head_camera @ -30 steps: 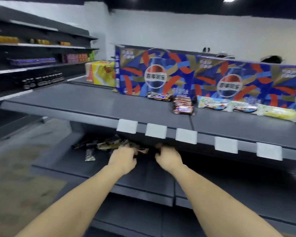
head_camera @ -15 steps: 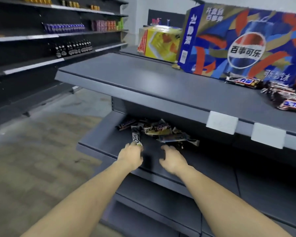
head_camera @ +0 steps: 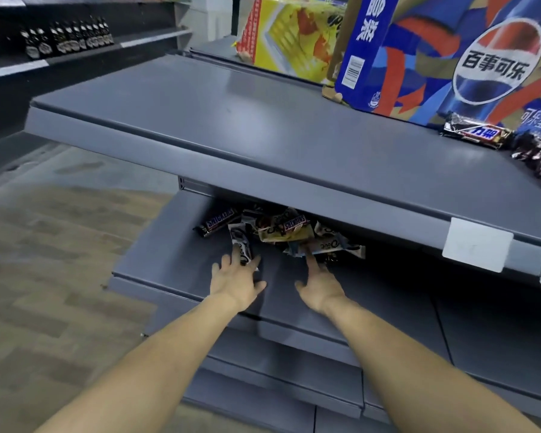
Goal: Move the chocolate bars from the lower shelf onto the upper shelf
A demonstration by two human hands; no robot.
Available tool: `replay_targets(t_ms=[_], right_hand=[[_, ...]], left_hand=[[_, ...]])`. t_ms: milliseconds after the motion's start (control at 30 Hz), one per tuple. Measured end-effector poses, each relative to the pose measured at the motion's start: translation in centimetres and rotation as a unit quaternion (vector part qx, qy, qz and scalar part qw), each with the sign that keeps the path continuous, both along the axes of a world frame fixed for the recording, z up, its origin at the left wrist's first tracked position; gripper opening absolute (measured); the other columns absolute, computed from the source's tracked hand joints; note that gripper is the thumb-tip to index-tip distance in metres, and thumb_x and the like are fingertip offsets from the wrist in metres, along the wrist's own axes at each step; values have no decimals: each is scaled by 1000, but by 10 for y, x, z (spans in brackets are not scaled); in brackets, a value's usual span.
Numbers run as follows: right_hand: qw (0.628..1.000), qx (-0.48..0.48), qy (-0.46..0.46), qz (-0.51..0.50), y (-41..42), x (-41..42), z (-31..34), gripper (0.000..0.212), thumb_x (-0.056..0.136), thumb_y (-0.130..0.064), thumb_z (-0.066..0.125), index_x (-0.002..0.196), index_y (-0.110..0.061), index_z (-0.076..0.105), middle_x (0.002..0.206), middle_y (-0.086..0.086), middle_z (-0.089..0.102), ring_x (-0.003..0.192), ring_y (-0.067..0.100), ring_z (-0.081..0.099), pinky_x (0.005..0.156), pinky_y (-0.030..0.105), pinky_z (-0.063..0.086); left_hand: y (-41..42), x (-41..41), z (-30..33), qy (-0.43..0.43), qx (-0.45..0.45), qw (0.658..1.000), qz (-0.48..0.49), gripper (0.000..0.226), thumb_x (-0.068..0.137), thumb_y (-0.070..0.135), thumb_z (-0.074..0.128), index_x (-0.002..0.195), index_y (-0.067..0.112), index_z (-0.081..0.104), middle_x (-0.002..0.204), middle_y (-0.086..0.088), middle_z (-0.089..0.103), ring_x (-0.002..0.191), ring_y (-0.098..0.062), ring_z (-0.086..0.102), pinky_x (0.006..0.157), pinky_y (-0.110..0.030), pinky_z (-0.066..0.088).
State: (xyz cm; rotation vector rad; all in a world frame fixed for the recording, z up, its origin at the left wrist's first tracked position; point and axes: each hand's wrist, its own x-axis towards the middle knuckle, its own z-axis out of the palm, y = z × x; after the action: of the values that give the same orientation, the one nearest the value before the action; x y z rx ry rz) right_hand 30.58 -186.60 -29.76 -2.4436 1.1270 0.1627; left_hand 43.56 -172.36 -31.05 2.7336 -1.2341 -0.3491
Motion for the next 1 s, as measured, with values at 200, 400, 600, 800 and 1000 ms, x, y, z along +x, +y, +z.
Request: replay_targets(t_ms=[200, 400, 600, 800, 1000], right_hand=[[1000, -2, 3, -31, -14, 19, -12, 79, 95, -38, 47, 152, -44, -6, 161, -2, 21, 134, 31, 44, 101, 37, 47], [997, -28, -51, -46, -19, 17, -20, 75, 93, -46, 52, 154, -38, 9, 147, -1, 46, 117, 28, 58, 77, 31, 50], [955, -116, -257, -89, 1, -4, -41, 43, 83, -42, 72, 120, -23, 59, 120, 1, 58, 95, 26, 64, 67, 33, 55], [939, -107, -266, -189, -2, -1, -41, 53, 81, -42, 75, 109, -3, 53, 115, 15, 51, 87, 37, 62, 61, 38, 53], [922, -95, -315, -204, -2, -6, -41, 40, 85, -25, 70, 117, -8, 53, 115, 11, 61, 89, 37, 63, 66, 35, 49]], left_hand=[[-18, 1, -1, -30, -24, 999, 16, 52, 90, 54, 53, 132, 23, 49, 140, -13, 34, 122, -32, 38, 99, -41, 39], [-18, 3, -3, -32, -91, 994, 51, 36, 95, 31, 55, 126, 12, 52, 131, -10, 39, 111, -27, 43, 80, -33, 43], [-11, 8, 1, 114, -215, 951, 193, 59, 74, 20, 77, 126, 18, 48, 119, -7, 47, 108, -26, 49, 85, -33, 48], [-8, 15, -1, 236, -225, 916, 232, 60, 72, 19, 77, 125, 17, 48, 109, 1, 61, 94, -20, 60, 78, -29, 49], [7, 23, -6, 327, -312, 858, 243, 55, 79, 14, 70, 131, 16, 50, 98, 3, 66, 87, -22, 66, 80, -35, 56]])
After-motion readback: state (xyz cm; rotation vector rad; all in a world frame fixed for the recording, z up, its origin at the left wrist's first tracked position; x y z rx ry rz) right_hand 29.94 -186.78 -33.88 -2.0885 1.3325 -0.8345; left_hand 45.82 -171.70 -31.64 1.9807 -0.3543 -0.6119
